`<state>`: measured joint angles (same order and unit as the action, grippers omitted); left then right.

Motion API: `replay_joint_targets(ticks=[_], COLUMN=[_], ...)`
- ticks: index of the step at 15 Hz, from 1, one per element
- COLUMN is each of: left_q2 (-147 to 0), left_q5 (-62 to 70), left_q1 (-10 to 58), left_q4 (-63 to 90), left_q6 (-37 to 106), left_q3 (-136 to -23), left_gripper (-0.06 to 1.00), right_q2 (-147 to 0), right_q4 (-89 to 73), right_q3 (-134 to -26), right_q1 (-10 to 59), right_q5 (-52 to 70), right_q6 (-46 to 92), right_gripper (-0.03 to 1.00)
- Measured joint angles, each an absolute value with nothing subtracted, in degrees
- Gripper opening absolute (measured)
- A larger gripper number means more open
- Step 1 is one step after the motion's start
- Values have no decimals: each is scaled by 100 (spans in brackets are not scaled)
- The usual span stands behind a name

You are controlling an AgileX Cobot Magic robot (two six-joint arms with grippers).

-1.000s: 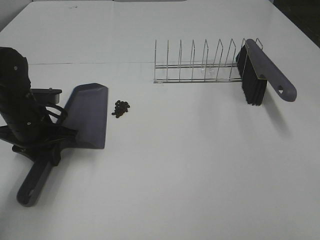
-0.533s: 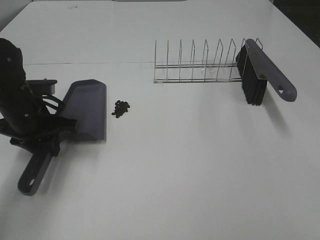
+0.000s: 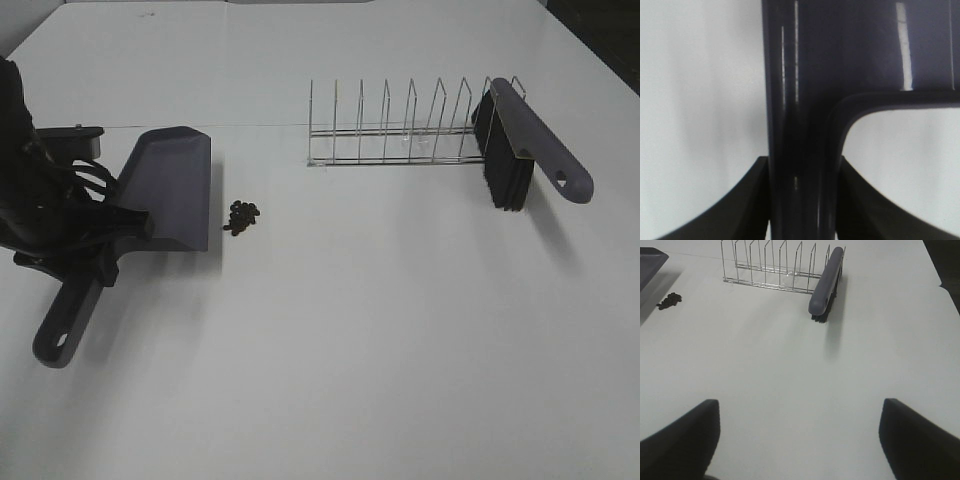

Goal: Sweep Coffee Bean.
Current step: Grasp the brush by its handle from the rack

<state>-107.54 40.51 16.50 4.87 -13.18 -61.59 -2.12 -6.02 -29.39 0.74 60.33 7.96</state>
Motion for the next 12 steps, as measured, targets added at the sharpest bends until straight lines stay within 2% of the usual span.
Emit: replay_joint_targets(ticks=[2,6,12], left_q2=[-10754,-10754,-10754], left_q5=[4051,4051,4051], left_q1=[1650,1650,1650], left_q4=[487,487,487], left_q6=[-1318,-1312,-1283], left_q3=[-6159,-6159,-6159], left_gripper=[32,32,32], right_q2=[-756,-2905,-6314], right_q4=[-602,-607,-613], right_q3=[-3037,-3610,-5672], right_q1=[74,74,74], right_q5=[5420,4125,3953], right_q6=[779,779,773], right_gripper=[73,73,70])
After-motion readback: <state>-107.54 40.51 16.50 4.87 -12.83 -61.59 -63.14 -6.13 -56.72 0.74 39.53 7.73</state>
